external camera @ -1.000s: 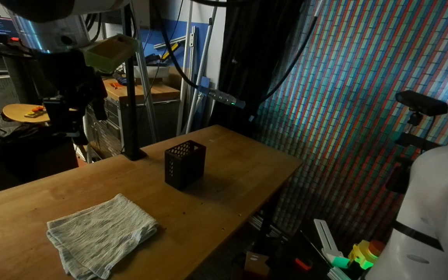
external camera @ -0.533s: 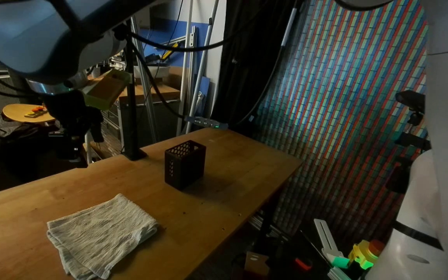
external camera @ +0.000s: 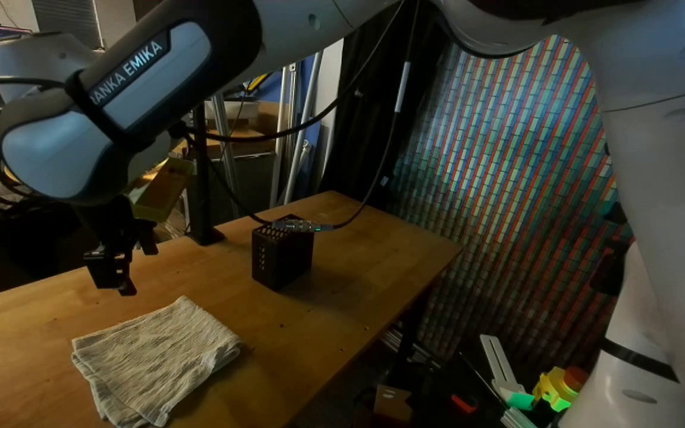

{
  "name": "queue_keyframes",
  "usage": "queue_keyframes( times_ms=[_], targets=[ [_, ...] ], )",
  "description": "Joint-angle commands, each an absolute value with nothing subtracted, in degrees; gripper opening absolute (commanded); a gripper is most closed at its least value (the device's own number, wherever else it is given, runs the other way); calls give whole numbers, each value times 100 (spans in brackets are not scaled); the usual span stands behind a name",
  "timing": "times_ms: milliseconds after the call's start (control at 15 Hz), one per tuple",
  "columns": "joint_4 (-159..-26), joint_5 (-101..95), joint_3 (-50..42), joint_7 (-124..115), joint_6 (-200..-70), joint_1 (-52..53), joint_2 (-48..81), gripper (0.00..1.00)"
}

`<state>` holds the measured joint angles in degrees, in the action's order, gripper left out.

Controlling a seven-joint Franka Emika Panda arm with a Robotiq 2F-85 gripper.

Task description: Put the towel in the box

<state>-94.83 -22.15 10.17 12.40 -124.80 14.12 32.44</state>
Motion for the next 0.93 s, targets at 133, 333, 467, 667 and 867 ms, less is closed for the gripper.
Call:
queue_keyframes(
  times_ms=[133, 333, 467, 667, 867],
  targets=[
    [-9386, -2224, 866, 899, -12722, 1662, 3587, 100],
    [-9376, -2100, 896, 652, -12860, 1753, 3885, 100],
    [-9341, -2198, 832, 485, -13010, 1876, 4101, 100],
    [-9334, -2302, 710, 367, -13302, 1995, 4395, 100],
    [-9357, -2345, 553, 266, -13657, 2086, 4646, 100]
  ],
)
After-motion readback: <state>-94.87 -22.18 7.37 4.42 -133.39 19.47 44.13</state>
